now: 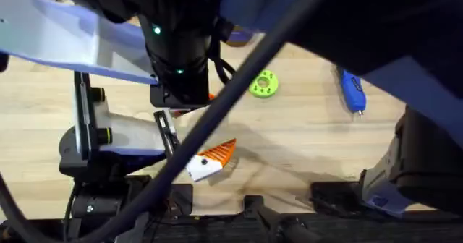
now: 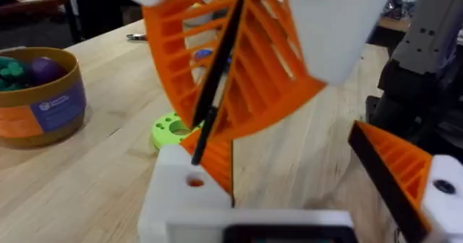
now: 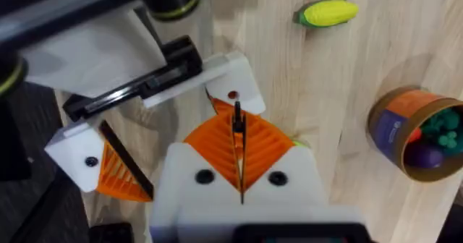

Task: Pick up the gripper from the table and insert it into the empty holder that is missing its gripper. Then pick up a screw, insert it into the mounting hole, and use the screwdriver to tighten it. Finally, clean up the table by picking up the vegetable and placing it into the bucket.

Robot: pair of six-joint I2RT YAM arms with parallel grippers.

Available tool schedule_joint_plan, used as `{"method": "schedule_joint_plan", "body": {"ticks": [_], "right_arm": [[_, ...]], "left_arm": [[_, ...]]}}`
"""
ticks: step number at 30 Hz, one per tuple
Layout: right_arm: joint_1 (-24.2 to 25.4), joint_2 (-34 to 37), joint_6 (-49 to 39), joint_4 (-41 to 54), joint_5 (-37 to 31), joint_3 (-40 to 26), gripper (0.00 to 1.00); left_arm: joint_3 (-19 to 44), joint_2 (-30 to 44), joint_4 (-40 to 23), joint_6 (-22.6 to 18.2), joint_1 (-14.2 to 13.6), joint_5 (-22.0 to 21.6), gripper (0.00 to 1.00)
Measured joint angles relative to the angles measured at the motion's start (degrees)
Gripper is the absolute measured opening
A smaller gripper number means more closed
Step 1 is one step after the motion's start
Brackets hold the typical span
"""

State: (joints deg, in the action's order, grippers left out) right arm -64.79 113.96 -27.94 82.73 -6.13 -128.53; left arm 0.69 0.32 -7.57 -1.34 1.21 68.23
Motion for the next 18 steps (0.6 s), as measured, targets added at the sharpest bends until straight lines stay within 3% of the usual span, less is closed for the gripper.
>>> {"method": "schedule_joint_plan", "body": {"ticks": [18], "right_arm": [[0.0,2.0,0.0,0.1,0.4,0.0,0.006]], "left_arm": [[0.0,0.0,0.0,0.0,0.0,0.0,0.986]]}}
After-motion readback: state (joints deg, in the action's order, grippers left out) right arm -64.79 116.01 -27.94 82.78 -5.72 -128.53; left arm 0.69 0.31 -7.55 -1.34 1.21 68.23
